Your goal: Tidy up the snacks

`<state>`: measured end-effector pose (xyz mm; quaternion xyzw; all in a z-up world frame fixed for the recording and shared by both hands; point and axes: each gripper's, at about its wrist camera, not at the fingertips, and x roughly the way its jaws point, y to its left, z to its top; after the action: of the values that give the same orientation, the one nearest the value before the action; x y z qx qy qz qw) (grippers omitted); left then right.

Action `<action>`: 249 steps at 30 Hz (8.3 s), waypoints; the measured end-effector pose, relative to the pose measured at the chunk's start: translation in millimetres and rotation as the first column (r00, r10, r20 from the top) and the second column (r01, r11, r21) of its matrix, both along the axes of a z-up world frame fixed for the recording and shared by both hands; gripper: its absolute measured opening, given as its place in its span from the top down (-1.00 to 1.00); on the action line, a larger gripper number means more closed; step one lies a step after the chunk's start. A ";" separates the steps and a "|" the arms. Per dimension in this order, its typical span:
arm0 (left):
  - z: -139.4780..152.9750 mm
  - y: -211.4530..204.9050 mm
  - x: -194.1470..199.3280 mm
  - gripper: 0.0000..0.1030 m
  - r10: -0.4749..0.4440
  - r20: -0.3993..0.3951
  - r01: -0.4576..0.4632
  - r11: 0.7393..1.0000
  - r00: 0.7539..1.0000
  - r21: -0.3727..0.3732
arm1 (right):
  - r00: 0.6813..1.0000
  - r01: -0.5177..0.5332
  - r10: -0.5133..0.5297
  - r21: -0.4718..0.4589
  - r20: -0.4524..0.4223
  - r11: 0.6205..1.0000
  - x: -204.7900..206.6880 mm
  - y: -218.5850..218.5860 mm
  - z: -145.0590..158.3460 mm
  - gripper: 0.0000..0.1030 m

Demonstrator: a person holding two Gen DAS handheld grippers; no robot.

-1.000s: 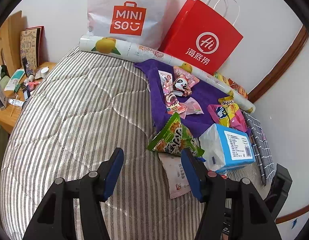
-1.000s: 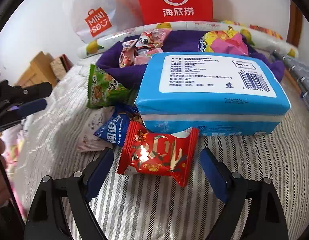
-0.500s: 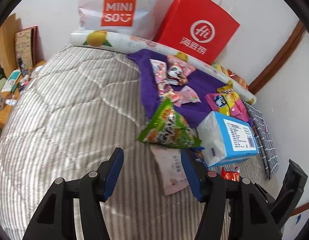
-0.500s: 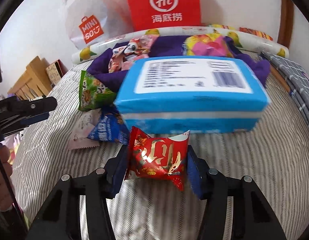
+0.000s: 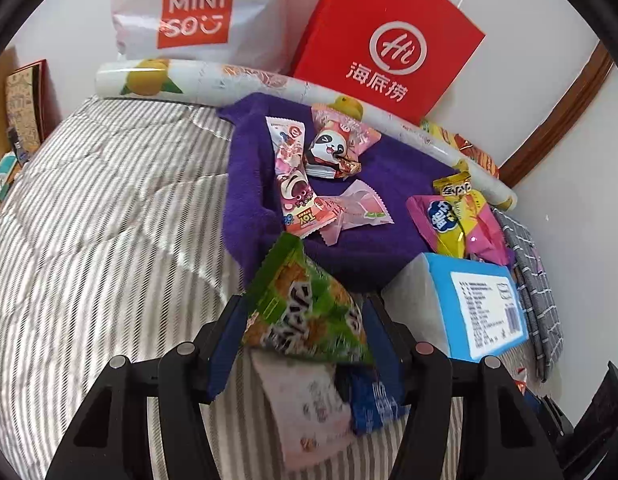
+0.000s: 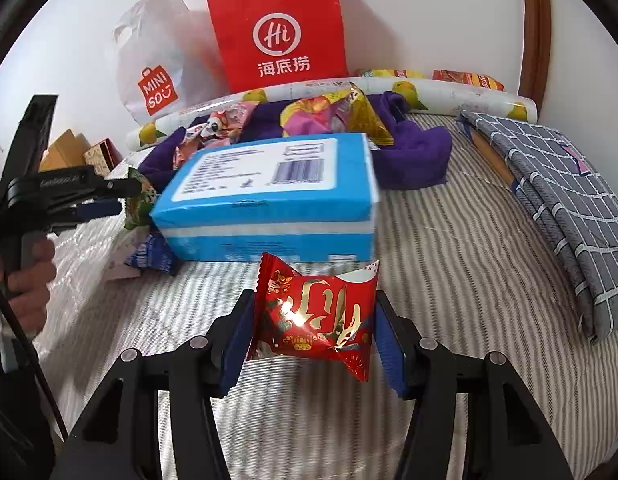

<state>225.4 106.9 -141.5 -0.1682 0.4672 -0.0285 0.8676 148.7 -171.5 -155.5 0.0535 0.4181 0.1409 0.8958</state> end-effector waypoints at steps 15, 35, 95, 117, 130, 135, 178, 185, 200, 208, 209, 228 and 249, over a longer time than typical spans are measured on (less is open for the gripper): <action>-11.6 -8.5 12.1 -0.04 0.008 0.050 -0.012 0.996 0.999 0.086 | 0.999 -0.001 0.006 0.098 -0.048 0.995 13.2 -12.3 -13.1 -0.10; 34.5 7.6 -56.4 0.31 0.001 0.139 -0.002 1.000 0.990 0.005 | 0.998 0.061 -0.055 0.210 -0.031 0.976 -20.2 -23.1 13.6 -0.10; 135.0 -47.8 25.6 0.35 -0.137 0.237 0.126 0.990 0.962 0.060 | 0.983 -0.033 0.016 0.090 0.184 0.995 120.0 12.0 145.4 -0.08; 82.3 -24.0 88.1 0.35 -0.087 0.146 0.084 0.996 0.985 0.028 | 0.994 -0.092 0.086 0.110 0.061 0.990 197.7 46.2 88.5 -0.08; 36.4 -21.4 110.5 0.35 -0.056 0.065 0.057 0.998 0.996 -0.013 | 0.994 -0.106 0.106 0.086 0.010 0.991 209.4 48.7 46.2 -0.11; 22.9 -27.1 112.8 0.34 -0.063 0.038 0.064 0.998 0.997 -0.016 | 0.994 -0.103 0.107 0.115 -0.022 0.988 212.0 43.0 37.6 -0.14; 38.0 -30.0 93.8 -0.17 -0.083 0.074 0.083 0.997 0.994 0.012 | 0.990 -0.046 0.026 0.140 0.137 0.989 168.4 25.0 76.0 -0.53; 46.2 -19.8 61.8 -0.17 -0.061 0.056 0.058 0.997 0.997 0.048 | 0.986 -0.055 0.047 0.049 0.157 0.997 116.0 40.8 92.8 -0.52; 47.2 27.4 -24.5 -0.17 0.022 0.027 -0.024 0.997 0.999 0.078 | 0.996 -0.088 0.086 0.126 0.026 0.988 15.9 80.6 75.3 -0.21; 21.0 41.0 -36.8 -0.17 0.028 -0.012 -0.027 0.997 1.000 0.071 | 0.992 -0.101 0.108 0.110 -0.059 0.989 4.6 107.7 39.0 -0.13; 17.2 43.2 -37.9 -0.17 0.029 -0.018 -0.028 0.997 0.999 0.069 | 0.992 -0.103 0.110 0.105 -0.065 0.989 6.1 111.0 34.0 -0.13; -13.0 44.2 -46.2 -0.17 -0.019 -0.054 0.021 0.999 0.998 0.045 | 0.989 0.001 0.016 0.119 -0.147 0.993 27.9 144.9 -2.0 -0.03; -10.0 17.9 -73.7 -0.17 0.008 -0.066 -0.008 1.000 0.998 0.010 | 0.984 -0.119 0.139 0.173 -0.109 0.978 -19.0 107.0 13.7 0.61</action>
<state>151.6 124.8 -151.5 -0.1665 0.4950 -0.0171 0.8526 129.7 -64.5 -141.8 0.1088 0.4610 0.2297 0.8502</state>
